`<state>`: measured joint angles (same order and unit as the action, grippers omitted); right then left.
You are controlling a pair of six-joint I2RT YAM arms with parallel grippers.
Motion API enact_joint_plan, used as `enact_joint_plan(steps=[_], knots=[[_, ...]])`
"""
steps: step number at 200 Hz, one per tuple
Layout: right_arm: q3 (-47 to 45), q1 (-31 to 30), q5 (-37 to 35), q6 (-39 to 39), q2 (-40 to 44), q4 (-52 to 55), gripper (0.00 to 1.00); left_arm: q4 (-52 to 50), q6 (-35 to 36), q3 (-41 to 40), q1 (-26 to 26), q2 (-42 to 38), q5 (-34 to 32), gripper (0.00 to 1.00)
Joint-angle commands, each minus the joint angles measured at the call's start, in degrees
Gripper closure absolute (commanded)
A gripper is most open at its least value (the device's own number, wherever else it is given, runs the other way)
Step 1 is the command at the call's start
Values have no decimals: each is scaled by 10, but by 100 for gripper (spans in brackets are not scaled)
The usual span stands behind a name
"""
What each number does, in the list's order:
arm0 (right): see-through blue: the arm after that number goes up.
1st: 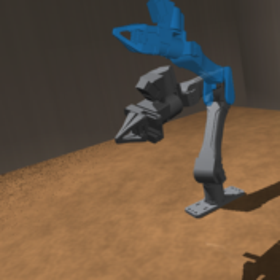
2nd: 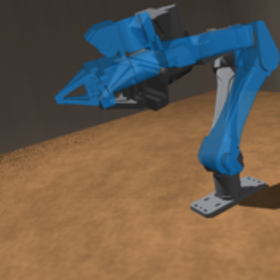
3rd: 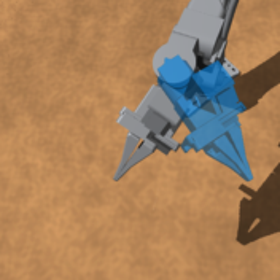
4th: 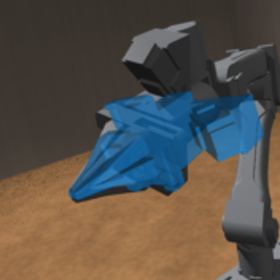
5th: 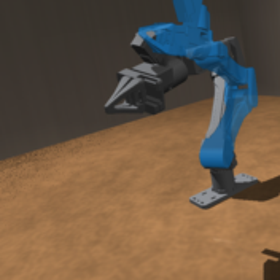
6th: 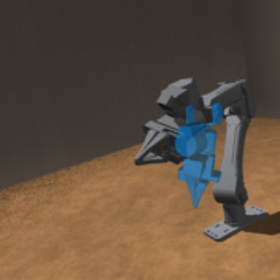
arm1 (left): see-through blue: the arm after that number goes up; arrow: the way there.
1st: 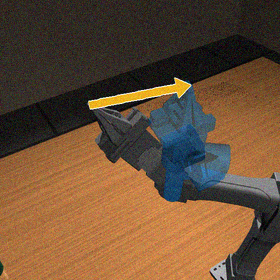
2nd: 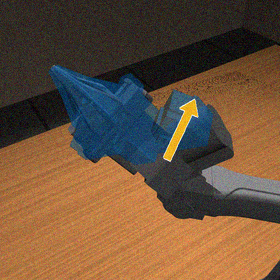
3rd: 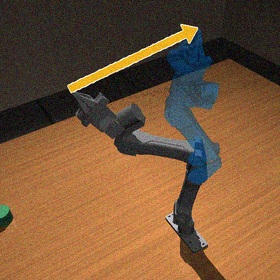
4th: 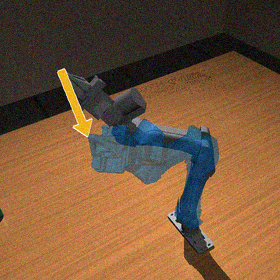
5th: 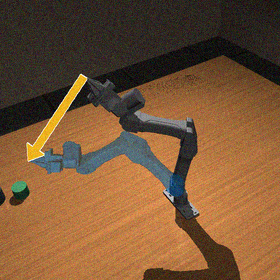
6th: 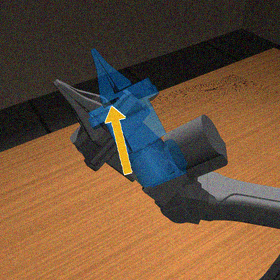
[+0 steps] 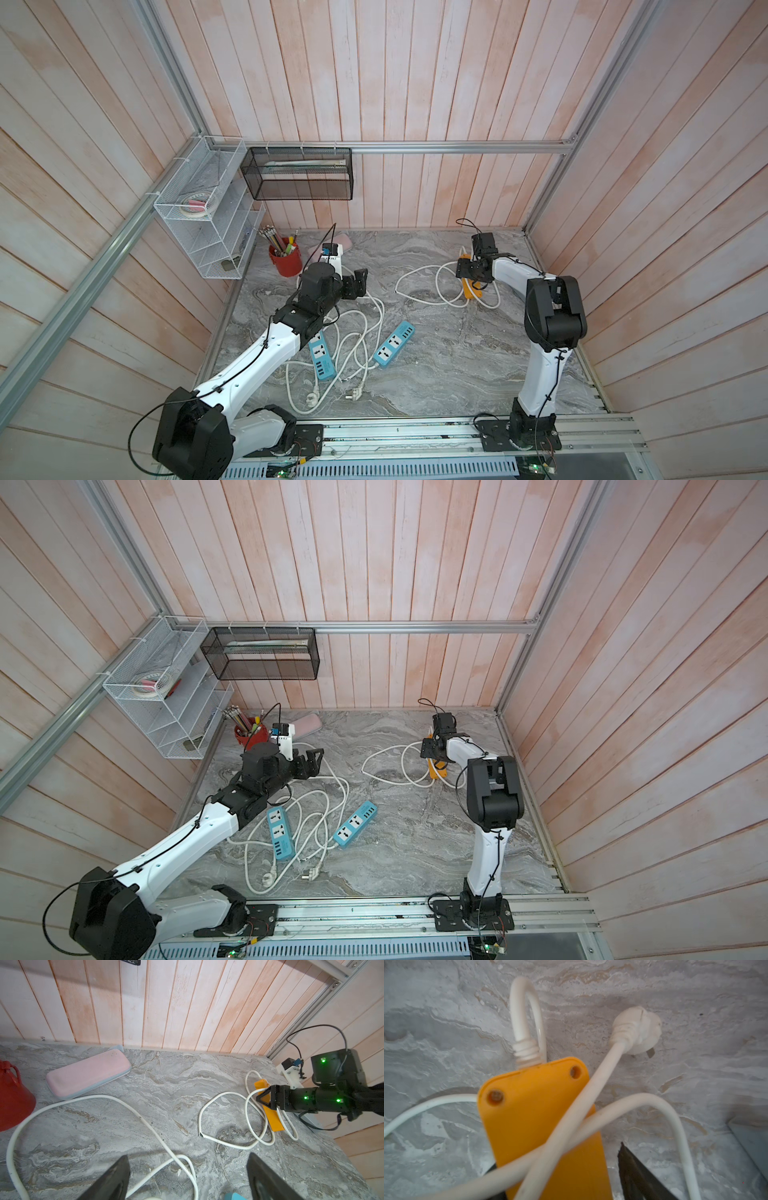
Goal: Wrap the cord around the power strip
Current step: Pick up the power strip from the center of the board.
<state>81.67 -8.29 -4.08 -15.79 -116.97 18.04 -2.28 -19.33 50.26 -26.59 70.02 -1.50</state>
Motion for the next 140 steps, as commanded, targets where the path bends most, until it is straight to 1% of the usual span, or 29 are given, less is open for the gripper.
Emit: enact_joint_plan(steps=[1, 8, 14, 24, 34, 54, 69, 79, 92, 104, 117, 128, 140], knots=[[15, -2, 21, 12, -14, 4, 38, 9, -12, 21, -1, 14, 19, 15], [21, -2, 28, 11, -11, 10, 50, 7, -13, 26, -1, 18, 25, 18], [19, -2, 43, 12, 1, 7, 57, -2, -13, 33, -1, 22, 28, 18], [0, -2, 85, 10, 32, -20, 65, -22, -13, 53, 1, 33, 35, 19], [-30, 0, 145, -1, 72, -59, 68, -42, -3, 74, 4, 43, 56, 19], [-86, 3, 307, -38, 148, -155, 69, -67, 15, 114, 8, 65, 111, 18], [-142, 3, 424, -100, 197, -271, 69, -58, 8, 134, 9, 83, 164, 16], [-182, 0, 481, -149, 223, -360, 69, -31, -15, 139, 8, 94, 204, 16], [-229, -1, 513, -218, 248, -465, 68, 5, -59, 148, 2, 110, 254, 15], [-259, 0, 533, -285, 259, -560, 67, 47, -97, 148, -15, 121, 291, 14], [-270, -1, 557, -341, 260, -624, 67, 106, -137, 135, -35, 135, 317, 10], [-276, -1, 557, -363, 264, -639, 67, 138, -165, 136, -53, 152, 329, 10], [-307, -2, 565, -408, 277, -732, 66, 162, -177, 140, -73, 174, 348, 10]])
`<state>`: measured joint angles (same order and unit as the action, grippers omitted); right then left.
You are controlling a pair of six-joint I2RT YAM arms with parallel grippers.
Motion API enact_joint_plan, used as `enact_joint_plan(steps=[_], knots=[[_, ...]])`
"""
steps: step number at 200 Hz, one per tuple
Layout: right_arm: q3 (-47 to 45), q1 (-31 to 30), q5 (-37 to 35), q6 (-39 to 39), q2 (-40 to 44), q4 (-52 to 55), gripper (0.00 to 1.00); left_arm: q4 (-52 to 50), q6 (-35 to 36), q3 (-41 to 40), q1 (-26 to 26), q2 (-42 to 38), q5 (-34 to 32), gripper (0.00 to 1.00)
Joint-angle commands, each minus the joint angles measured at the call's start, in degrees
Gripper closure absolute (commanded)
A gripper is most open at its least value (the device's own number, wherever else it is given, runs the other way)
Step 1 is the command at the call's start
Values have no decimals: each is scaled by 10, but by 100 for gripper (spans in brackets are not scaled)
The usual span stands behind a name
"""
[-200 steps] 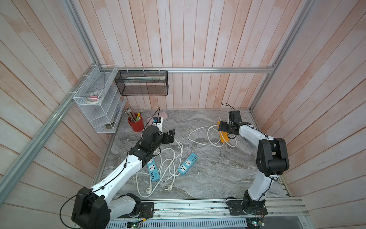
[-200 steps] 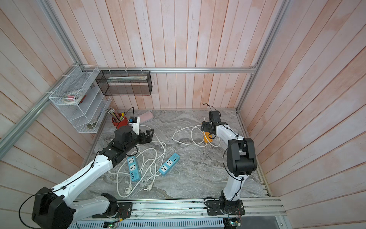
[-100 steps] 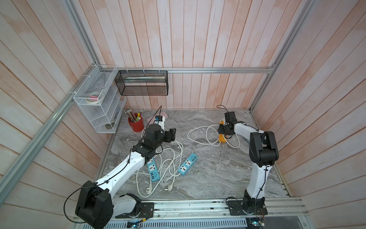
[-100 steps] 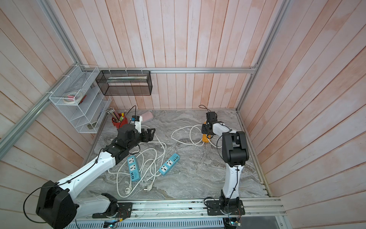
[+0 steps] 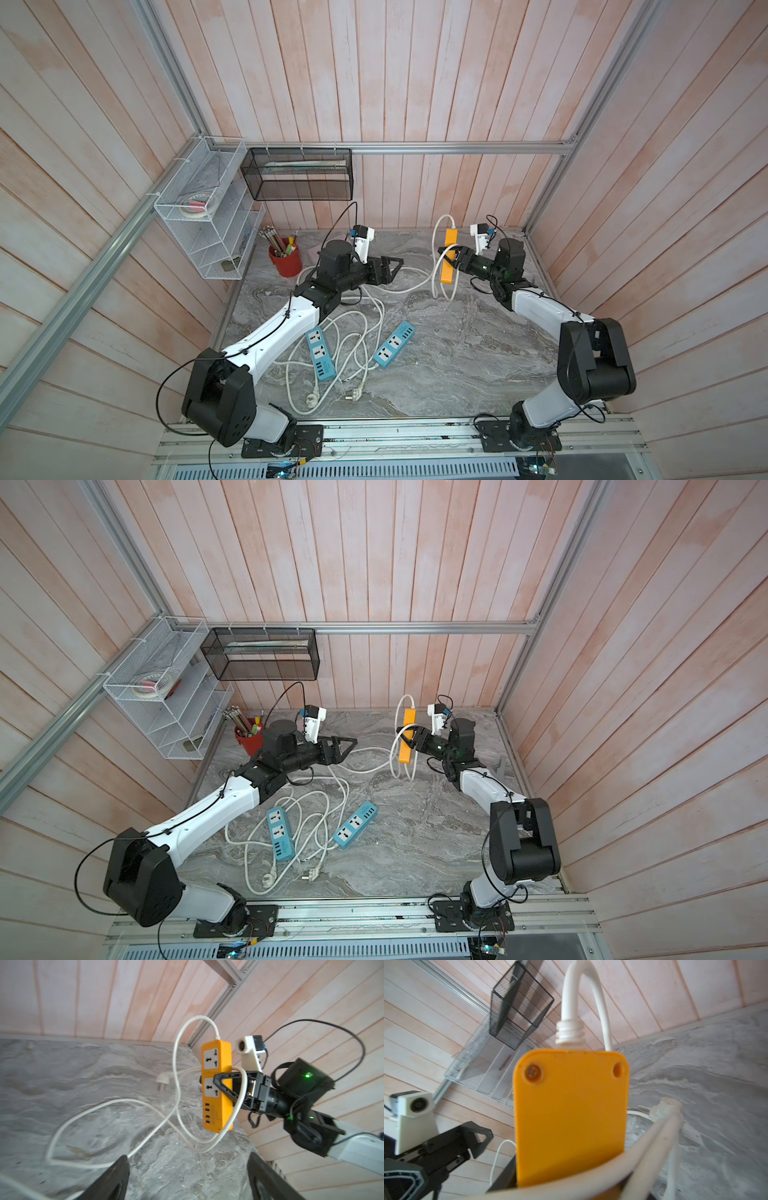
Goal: Wrap the cord around the power strip
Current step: Pick up the power strip from the center of the board.
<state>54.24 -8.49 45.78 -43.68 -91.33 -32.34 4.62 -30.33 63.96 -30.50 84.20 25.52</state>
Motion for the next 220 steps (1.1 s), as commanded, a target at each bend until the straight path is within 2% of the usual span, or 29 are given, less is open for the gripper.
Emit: enact_joint_plan(steps=[1, 23, 44, 70, 89, 112, 144, 177, 220], knots=[[-35, 0, 66, -132, 21, -233, 66, 94, -67, 3, -35, 33, 77, 10], [-52, -1, 81, -163, 22, -288, 66, 138, -74, -10, -46, 60, 73, 11], [-70, -2, 93, -161, 25, -307, 66, 121, -56, 24, -30, 75, 75, 13], [-92, -7, 100, -121, 39, -296, 65, 38, -26, 130, -4, 103, 88, 15], [-86, -20, 105, -65, 44, -244, 64, -51, -1, 224, -12, 152, 119, 15], [-79, -34, 107, -24, 50, -200, 64, -146, 52, 287, -26, 193, 123, 14], [-81, -40, 128, -46, 40, -234, 64, -168, 73, 322, -31, 216, 131, 12], [-86, -43, 147, -80, 40, -278, 65, -238, 111, 364, -33, 248, 90, 11], [-88, -50, 166, -83, 35, -285, 66, -212, 84, 387, -34, 270, 113, 11]])
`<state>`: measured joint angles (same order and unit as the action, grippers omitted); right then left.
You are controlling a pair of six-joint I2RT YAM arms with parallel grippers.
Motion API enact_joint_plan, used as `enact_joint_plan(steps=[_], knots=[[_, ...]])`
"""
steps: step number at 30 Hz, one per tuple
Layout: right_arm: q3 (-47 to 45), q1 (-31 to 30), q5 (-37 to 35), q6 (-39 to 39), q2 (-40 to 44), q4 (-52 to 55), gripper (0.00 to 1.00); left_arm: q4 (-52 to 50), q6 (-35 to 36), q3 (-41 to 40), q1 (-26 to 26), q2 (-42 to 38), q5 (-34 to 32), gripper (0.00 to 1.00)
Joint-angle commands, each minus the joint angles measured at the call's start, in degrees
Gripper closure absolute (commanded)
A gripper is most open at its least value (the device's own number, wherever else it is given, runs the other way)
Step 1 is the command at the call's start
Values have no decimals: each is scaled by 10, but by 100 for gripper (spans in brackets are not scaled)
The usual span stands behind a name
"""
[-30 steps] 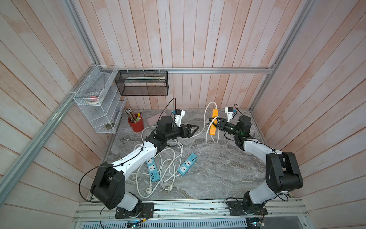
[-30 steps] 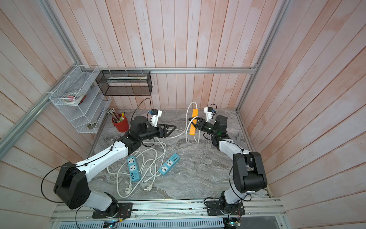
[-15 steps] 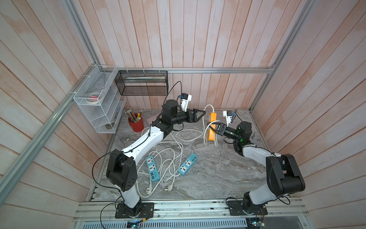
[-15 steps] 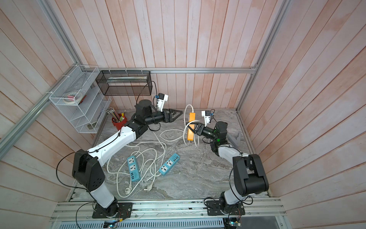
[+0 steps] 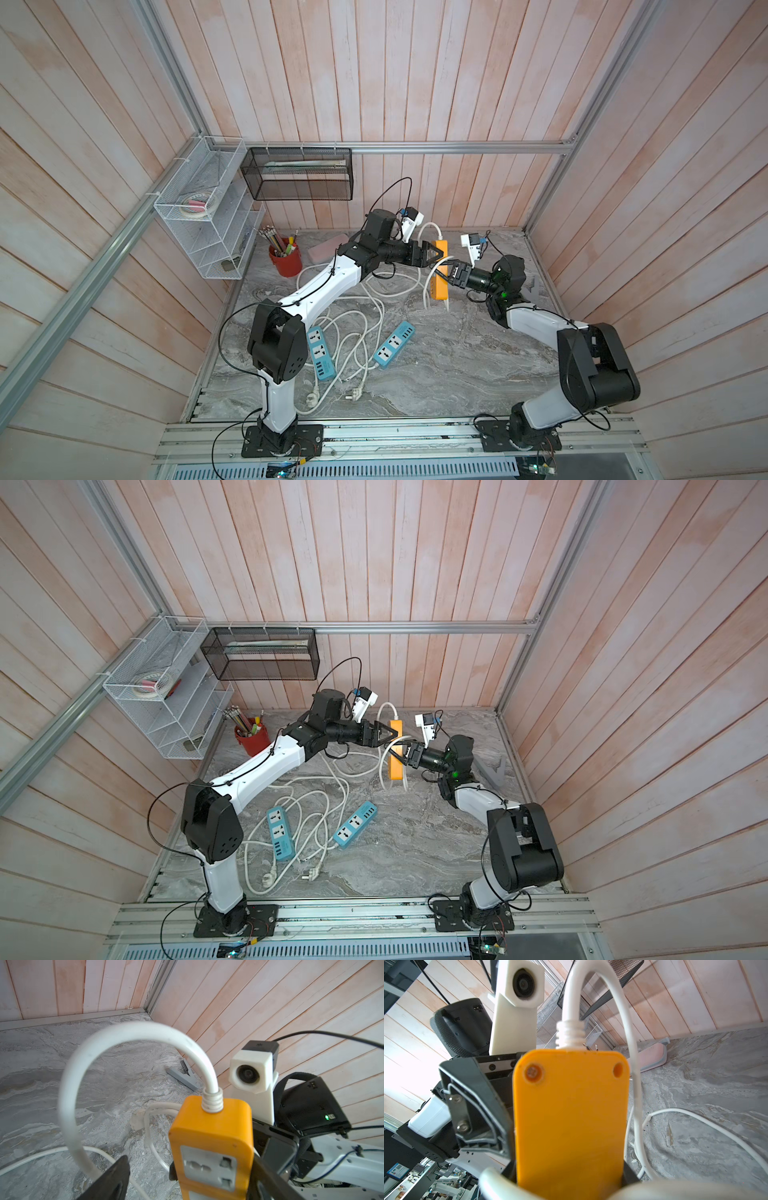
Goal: Wrap the cord around the power strip
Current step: Pick up the power strip from the center of the board.
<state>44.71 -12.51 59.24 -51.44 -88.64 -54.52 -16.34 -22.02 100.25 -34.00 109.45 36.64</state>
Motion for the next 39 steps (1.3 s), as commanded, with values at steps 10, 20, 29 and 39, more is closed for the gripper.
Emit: enact_joint_plan(steps=[10, 20, 29, 39], knots=[[4, -9, 40, -27, -3, -95, 65, 48, -46, 27, 2, 28, 44, 27], [-15, 12, 34, -98, -23, -162, 49, 86, -72, 9, 11, 15, 29, 62], [-77, 45, -20, 2, 41, 9, 22, 22, -21, 61, 24, 28, -78, 81], [125, 47, -648, 252, 135, 772, 19, -295, 77, 330, 18, 149, -324, 82]])
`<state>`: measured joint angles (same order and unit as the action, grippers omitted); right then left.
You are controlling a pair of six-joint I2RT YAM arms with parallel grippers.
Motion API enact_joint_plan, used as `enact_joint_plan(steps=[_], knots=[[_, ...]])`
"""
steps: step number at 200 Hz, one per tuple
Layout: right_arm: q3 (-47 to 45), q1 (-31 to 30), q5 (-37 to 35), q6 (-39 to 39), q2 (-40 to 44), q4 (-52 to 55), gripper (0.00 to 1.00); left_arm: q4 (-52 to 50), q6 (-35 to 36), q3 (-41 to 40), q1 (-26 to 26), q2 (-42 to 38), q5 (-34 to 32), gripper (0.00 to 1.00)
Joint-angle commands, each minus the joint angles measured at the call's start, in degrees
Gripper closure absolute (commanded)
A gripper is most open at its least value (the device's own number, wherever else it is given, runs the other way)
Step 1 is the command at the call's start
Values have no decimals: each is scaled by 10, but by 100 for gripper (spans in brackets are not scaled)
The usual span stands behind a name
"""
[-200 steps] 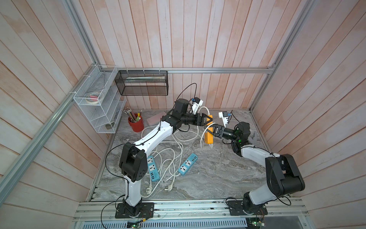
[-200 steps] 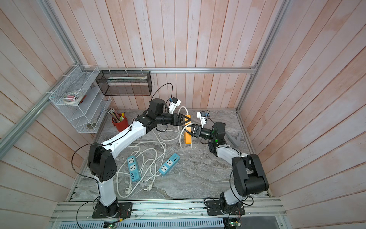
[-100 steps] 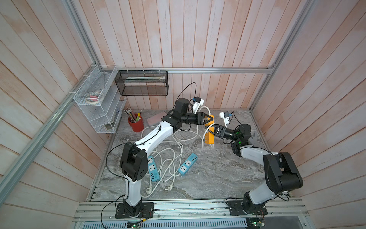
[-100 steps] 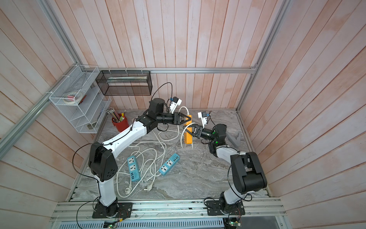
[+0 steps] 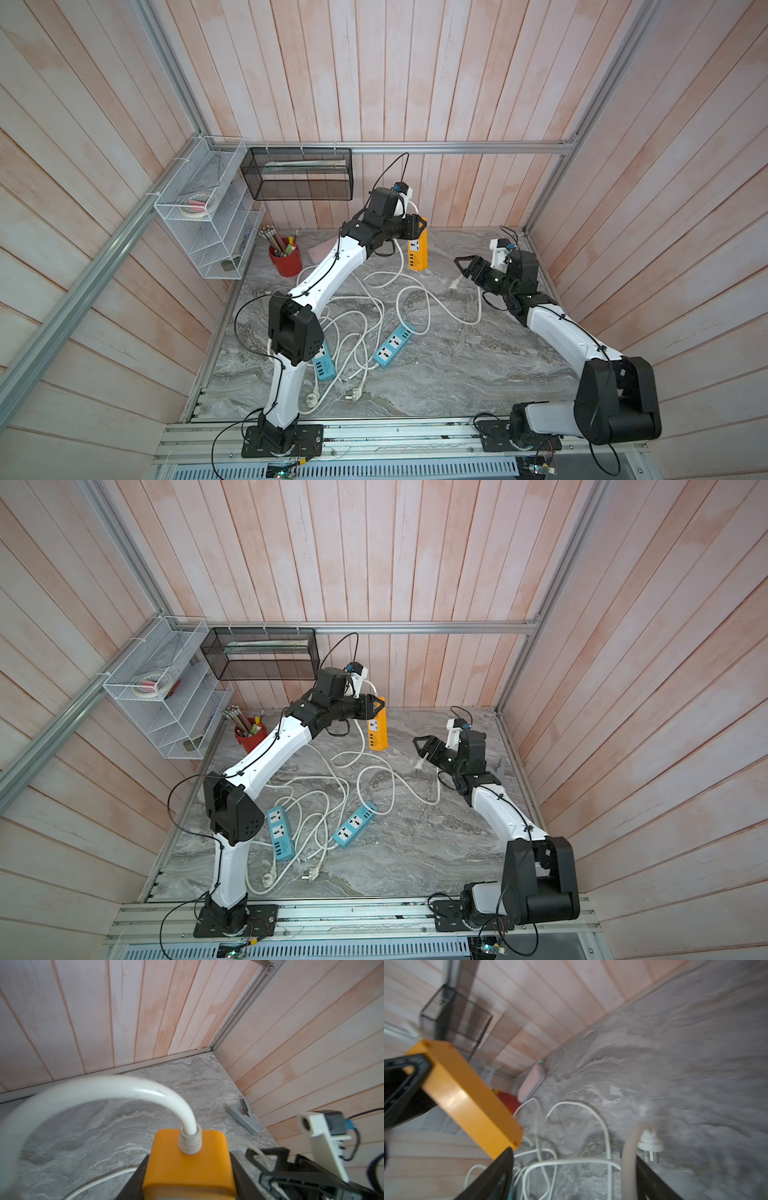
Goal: Wrap the cord around the power strip
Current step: Pick up the power strip from the center of the board.
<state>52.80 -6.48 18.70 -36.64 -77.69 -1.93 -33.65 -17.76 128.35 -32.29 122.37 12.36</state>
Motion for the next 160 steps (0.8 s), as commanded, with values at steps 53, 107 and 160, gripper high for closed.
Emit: enact_joint_plan(steps=[53, 107, 160], knots=[[58, -128, -18, 76, 47, 32, 23, -136, -28, 69, -5, 12, 50, 81], [118, -175, 41, 72, -53, -34, 27, -142, -31, 59, -20, -11, 64, 80], [127, -182, 59, 63, -101, -71, 58, -142, -30, 62, -30, -22, 64, 80]])
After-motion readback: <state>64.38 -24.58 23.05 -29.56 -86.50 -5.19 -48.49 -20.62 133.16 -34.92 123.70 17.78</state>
